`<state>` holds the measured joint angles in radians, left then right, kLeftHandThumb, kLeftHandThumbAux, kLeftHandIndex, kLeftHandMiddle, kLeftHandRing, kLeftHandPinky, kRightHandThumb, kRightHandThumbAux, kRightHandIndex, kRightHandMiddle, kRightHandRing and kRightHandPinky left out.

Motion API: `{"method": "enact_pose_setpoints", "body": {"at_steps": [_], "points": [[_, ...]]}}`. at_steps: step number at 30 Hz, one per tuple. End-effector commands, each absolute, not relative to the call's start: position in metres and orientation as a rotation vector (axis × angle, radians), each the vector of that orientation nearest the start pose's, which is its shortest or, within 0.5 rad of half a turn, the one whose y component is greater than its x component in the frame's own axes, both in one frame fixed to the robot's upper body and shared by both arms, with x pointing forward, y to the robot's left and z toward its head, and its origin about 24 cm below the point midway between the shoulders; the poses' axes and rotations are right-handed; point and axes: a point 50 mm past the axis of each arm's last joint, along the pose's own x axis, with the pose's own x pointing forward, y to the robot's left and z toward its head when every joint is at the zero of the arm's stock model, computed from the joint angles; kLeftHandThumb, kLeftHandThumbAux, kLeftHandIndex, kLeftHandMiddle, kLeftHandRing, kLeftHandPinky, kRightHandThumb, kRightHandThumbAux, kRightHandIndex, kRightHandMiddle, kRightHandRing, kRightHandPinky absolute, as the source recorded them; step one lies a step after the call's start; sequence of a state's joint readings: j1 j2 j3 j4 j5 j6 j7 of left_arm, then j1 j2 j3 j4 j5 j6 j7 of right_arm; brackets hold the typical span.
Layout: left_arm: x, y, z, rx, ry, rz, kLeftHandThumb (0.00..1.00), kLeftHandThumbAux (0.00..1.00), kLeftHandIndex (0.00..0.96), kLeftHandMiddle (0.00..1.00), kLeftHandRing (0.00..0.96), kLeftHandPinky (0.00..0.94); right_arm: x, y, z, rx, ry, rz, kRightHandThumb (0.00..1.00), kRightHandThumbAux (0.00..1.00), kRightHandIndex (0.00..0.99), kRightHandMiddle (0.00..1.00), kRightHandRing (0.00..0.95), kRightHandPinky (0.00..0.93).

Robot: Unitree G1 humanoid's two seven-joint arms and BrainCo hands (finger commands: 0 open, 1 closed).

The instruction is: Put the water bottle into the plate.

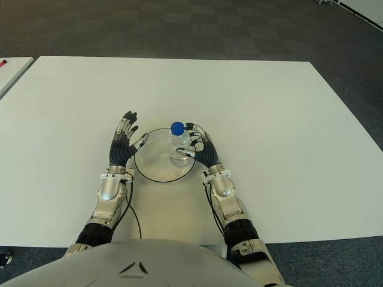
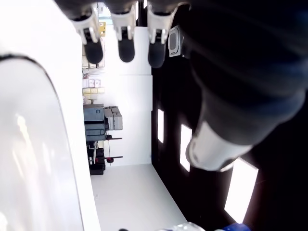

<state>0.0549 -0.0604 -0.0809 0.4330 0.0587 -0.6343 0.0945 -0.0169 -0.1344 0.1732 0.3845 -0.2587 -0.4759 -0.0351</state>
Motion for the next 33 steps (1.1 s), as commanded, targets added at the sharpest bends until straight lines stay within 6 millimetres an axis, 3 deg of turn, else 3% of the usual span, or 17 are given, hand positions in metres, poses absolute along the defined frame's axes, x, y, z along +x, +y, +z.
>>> {"method": "enact_pose_setpoints", "body": {"at_steps": [1,20,28,33], "points": [[0.2205,0.1106,-0.0075,-0.056,-0.138,0.009,0.262,0.836,0.075,0.107,0.085,0.116,0.2303,-0.1369,-0.0201,-0.383,0.013,0.264,0.642,0.514,0.167,0.269,0.328,0.401],[0.2218,0.1072,-0.0077,-0.061,-0.139,-0.002,0.256,0.824,0.073,0.109,0.092,0.116,0.2334,-0.1399,-0.0199,-0.422,-0.007,0.273,0.602,0.491,0.128,0.237,0.308,0.387],[0.2219,0.1064,-0.0083,-0.064,-0.136,-0.005,0.246,0.823,0.063,0.102,0.088,0.109,0.2354,-0.1393,-0.0189,-0.462,-0.037,0.259,0.551,0.466,0.07,0.168,0.243,0.318],[0.2219,0.1059,-0.0085,-0.067,-0.137,-0.004,0.25,0.82,0.059,0.1,0.086,0.1,0.2365,-0.139,-0.0194,-0.488,-0.049,0.255,0.566,0.451,0.024,0.09,0.139,0.27]]}}
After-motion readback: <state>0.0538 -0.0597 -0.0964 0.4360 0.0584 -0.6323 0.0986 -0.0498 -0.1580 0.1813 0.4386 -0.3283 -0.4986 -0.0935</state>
